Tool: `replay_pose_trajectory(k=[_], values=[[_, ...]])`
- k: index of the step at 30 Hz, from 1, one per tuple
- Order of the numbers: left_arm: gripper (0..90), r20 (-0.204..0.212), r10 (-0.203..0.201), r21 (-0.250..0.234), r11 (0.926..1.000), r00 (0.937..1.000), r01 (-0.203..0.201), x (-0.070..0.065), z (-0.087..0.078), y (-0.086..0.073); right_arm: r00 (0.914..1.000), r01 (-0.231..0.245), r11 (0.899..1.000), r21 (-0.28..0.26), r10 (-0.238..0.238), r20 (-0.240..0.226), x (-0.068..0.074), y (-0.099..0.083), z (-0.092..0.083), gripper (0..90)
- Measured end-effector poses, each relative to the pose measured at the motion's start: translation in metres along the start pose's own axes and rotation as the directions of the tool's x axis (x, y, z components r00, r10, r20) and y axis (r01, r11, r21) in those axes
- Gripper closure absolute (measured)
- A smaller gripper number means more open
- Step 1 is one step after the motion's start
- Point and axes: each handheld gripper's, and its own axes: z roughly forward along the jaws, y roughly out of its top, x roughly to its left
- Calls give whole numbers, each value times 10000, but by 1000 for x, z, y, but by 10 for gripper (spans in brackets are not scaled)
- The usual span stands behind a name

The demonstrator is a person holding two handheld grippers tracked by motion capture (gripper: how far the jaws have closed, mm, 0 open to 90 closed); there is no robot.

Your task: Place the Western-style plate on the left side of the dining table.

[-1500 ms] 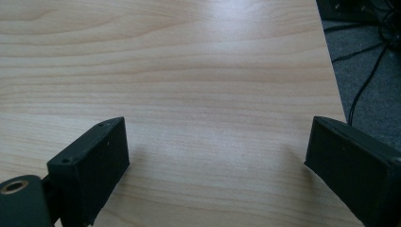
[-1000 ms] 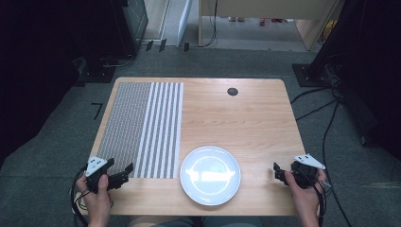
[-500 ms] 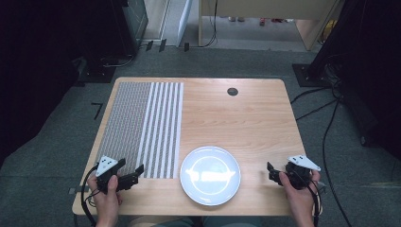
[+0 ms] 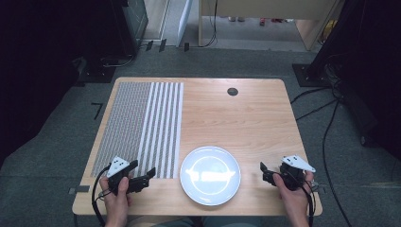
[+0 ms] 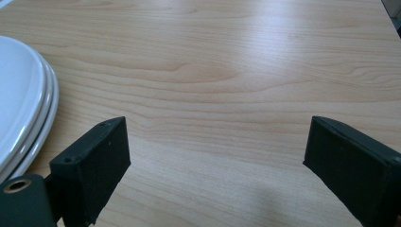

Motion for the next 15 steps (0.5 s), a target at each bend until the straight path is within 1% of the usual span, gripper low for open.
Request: replay_pose_trajectory(k=[5,11,15], values=[[175,61,49,100,9999,10000,-49,-4,4,-1,9999,76,9999,-82,-77,-137,5,0,0,74],[175,86,102,142,9998,9999,-103,-7,6,-2,9998,92,9999,-99,-93,-192,8,0,1,74],[175,172,141,185,9997,9998,-145,-11,8,-3,9997,66,9999,-127,-69,-214,10,1,1,74]])
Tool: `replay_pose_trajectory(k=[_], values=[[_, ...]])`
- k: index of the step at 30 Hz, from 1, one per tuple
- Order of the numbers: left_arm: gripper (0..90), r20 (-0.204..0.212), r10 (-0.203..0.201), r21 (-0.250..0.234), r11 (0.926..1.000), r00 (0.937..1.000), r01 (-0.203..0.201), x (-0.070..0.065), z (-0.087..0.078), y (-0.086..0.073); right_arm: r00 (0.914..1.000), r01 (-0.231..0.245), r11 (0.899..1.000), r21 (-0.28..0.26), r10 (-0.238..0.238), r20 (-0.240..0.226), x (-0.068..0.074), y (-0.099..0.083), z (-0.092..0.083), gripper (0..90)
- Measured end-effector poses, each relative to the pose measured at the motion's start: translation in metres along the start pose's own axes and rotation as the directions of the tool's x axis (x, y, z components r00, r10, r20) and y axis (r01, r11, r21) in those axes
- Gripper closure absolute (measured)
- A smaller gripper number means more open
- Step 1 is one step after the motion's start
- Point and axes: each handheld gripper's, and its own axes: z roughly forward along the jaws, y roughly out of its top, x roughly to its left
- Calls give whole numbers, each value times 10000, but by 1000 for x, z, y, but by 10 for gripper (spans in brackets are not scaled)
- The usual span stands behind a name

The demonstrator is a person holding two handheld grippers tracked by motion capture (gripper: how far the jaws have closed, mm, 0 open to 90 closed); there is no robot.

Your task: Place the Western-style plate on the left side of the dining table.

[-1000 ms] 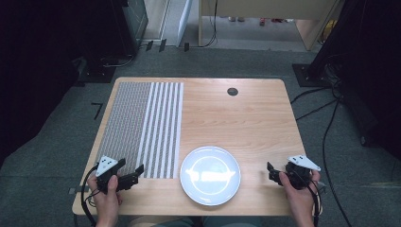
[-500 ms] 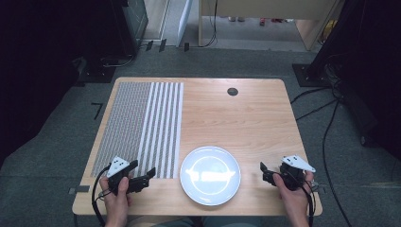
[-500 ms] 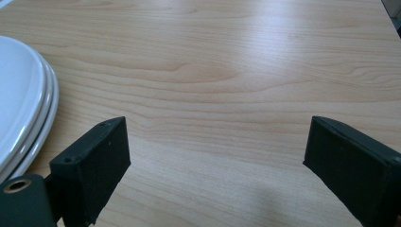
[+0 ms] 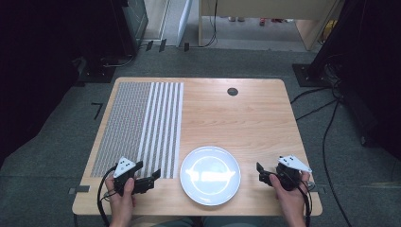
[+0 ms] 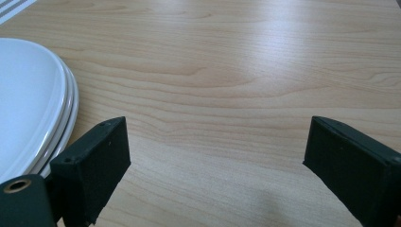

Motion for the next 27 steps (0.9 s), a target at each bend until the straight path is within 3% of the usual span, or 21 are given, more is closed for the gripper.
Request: replay_pose_trajectory(k=[12,27], values=[[175,314,269,292,9992,9991,-278,-19,11,-2,9995,-62,10000,-51,61,-318,11,2,2,78],[175,558,434,455,9979,9975,-459,-28,19,-5,9978,117,9999,-60,-121,-658,28,1,4,80]])
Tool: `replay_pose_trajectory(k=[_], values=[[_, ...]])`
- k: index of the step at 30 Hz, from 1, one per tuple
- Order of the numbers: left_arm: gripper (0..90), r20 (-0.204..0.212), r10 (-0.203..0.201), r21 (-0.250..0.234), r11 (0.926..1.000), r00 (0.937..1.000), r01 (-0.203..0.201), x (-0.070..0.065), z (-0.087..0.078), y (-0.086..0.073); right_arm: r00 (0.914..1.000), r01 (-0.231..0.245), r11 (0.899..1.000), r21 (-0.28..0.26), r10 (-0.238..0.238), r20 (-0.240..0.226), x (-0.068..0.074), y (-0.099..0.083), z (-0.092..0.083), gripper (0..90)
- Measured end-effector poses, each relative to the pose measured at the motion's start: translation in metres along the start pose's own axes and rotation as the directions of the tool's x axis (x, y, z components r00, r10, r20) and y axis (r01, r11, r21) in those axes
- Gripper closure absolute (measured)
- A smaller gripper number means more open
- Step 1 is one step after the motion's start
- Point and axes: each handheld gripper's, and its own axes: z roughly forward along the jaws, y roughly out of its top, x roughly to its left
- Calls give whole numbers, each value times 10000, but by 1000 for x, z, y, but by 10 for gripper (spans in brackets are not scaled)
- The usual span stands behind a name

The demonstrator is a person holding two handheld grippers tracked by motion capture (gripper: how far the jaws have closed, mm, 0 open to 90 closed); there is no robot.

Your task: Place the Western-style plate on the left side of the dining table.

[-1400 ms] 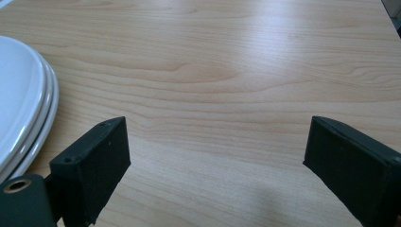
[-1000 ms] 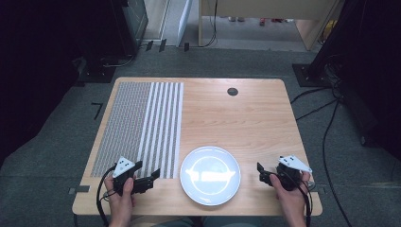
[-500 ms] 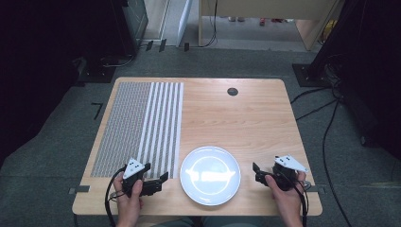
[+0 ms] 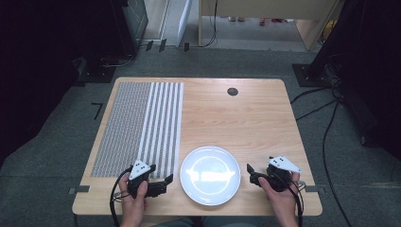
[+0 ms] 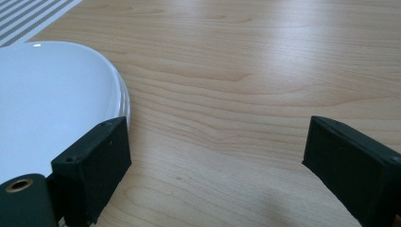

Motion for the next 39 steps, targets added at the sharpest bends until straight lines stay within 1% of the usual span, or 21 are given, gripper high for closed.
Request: replay_pose_trajectory(k=[3,7,11,12,13,14,18,23,24,27,29,33,36,37,39], values=[[175,32,13,19,10000,10000,-13,-1,1,0,10000,-27,10000,24,27,-79,2,0,1,80],[175,92,62,35,10000,9999,-62,-3,3,-1,9998,130,9999,36,-129,-175,7,0,3,82],[175,130,91,66,9999,9999,-92,-5,5,-1,9995,164,9999,32,-163,-273,10,0,3,82],[175,149,109,79,9999,9998,-111,-6,5,-1,9995,121,9999,34,-120,-299,11,0,3,101],[175,169,108,78,9999,9998,-110,-6,6,-1,9997,81,10000,-35,-82,-225,11,0,3,163],[175,195,106,85,9999,9998,-108,-7,7,-1,10000,10,9999,-156,-11,-56,13,0,2,171],[175,389,5,4,10000,9992,-5,-8,8,-2,9998,108,9997,-203,-111,-169,15,-1,2,171],[175,463,-10,19,10000,9989,9,-10,10,-2,9994,26,9998,-182,-33,-341,17,-2,3,186],[175,487,-19,16,10000,9988,18,-11,10,-2,9993,28,9999,-160,-34,-367,18,-2,4,201],[175,574,-42,17,10000,9983,41,-12,11,-2,9992,236,9994,-253,-244,-313,21,-4,5,244],[175,783,-106,16,9999,9969,105,-12,12,-3,9988,348,9989,-301,-358,-325,22,-4,5,264],[175,957,-227,51,9997,9952,223,-14,13,-3,9985,349,9989,-325,-362,-400,24,-5,6,337],[175,954,-193,41,9998,9953,190,-15,14,-3,9982,359,9986,-384,-377,-475,25,-6,6,383],[175,1020,-110,5,9999,9947,110,-17,14,-3,9980,348,9986,-403,-369,-513,25,-6,6,414],[175,1197,-39,-50,10000,9928,45,-19,14,-3,9976,368,9981,-488,-395,-565,26,-7,5,430]])
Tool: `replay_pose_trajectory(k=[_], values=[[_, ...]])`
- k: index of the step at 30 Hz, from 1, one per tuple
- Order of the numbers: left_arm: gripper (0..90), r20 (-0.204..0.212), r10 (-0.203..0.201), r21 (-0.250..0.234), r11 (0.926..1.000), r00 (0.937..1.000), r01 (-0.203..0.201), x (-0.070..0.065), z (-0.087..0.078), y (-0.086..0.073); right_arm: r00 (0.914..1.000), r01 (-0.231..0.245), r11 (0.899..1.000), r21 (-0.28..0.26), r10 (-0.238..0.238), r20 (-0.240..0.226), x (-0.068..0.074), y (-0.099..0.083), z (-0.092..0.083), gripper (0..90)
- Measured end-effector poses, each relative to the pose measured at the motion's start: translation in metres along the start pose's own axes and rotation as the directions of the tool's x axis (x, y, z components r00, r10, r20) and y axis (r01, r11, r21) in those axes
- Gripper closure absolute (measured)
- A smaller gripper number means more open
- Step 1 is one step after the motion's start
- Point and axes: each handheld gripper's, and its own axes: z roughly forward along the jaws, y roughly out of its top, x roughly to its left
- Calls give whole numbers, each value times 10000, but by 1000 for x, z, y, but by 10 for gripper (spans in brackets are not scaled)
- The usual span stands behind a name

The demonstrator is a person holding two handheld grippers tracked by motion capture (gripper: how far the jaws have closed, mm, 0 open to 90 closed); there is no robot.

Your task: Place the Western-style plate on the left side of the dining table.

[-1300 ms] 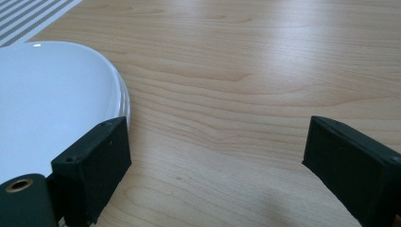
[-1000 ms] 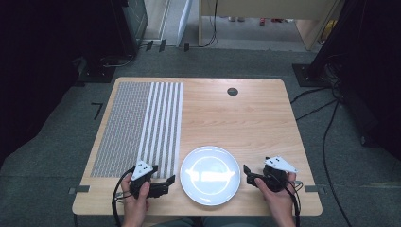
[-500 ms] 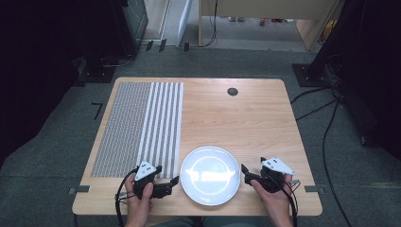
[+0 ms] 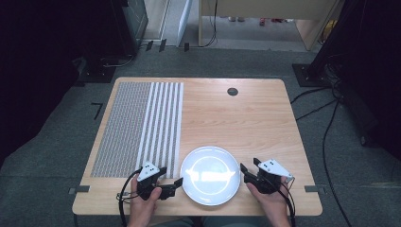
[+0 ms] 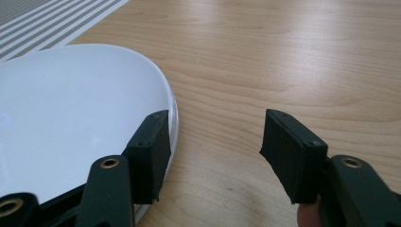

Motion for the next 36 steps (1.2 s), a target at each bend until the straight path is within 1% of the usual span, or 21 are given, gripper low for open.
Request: replay_pose_trajectory(k=[2,4,5,6,7,8,9,10,13,15,17,18,19,20,22,26,28,32,34,35,36], values=[[175,71,107,67,9999,9999,-108,-2,1,0,9999,-54,10000,35,55,-126,1,0,0,431],[176,215,157,140,9998,9996,-160,-4,3,-1,9996,-74,10000,20,75,-258,2,-1,0,477],[176,215,157,140,9998,9996,-160,-4,3,-1,9996,-74,10000,20,75,-258,2,-1,0,477],[182,306,187,220,9996,9994,-194,-6,5,-1,9986,-193,9998,-32,191,-485,3,0,1,540],[194,259,193,219,9996,9995,-199,-7,6,-1,9981,-259,9997,-39,256,-567,3,0,2,565],[229,175,194,239,9995,9997,-199,-7,6,-1,9969,-331,9994,-44,327,-714,4,1,2,600],[242,153,204,278,9994,9997,-208,-8,7,-1,9945,-391,9992,-1,389,-968,4,1,3,628],[246,154,177,318,9993,9997,-181,-8,8,-1,9916,-436,9990,65,441,-1214,4,1,4,648],[261,177,138,414,9990,9997,-145,-8,9,-2,9880,-556,9983,149,572,-1435,4,0,6,672],[294,255,133,420,9990,9996,-144,-7,9,-2,9871,-580,9983,59,583,-1494,4,0,7,681],[315,297,153,441,9989,9994,-166,-8,10,-2,9840,-756,9971,-32,740,-1622,3,-1,7,693],[325,421,148,484,9987,9990,-168,-8,11,-3,9844,-762,9971,-40,746,-1595,3,-1,7,702],[328,421,148,484,9987,9990,-168,-8,11,-3,9844,-762,9971,-40,746,-1595,3,-1,7,702],[340,547,159,563,9982,9984,-190,-9,12,-3,9853,-758,9971,13,751,-1533,3,-2,8,720],[368,662,151,643,9977,9977,-193,-10,13,-4,9848,-757,9971,56,756,-1566,3,-3,8,728],[379,682,81,758,9970,9976,-133,-9,15,-4,9814,-778,9969,126,788,-1749,3,-3,10,736],[381,708,67,807,9967,9975,-125,-9,15,-5,9789,-773,9966,280,812,-1873,4,-3,10,750],[390,747,55,862,9962,9972,-119,-9,16,-5,9740,-977,9944,404,1039,-2012,3,-4,10,776],[390,761,89,882,9960,9971,-157,-10,16,-5,9740,-1009,9933,558,1100,-1981,2,-4,12,777],[390,770,88,889,9959,9970,-156,-10,17,-5,9733,-1114,9921,582,1208,-1954,1,-5,11,780],[389,770,88,889,9959,9970,-156,-10,17,-5,9733,-1114,9921,582,1208,-1954,1,-5,11,780]])
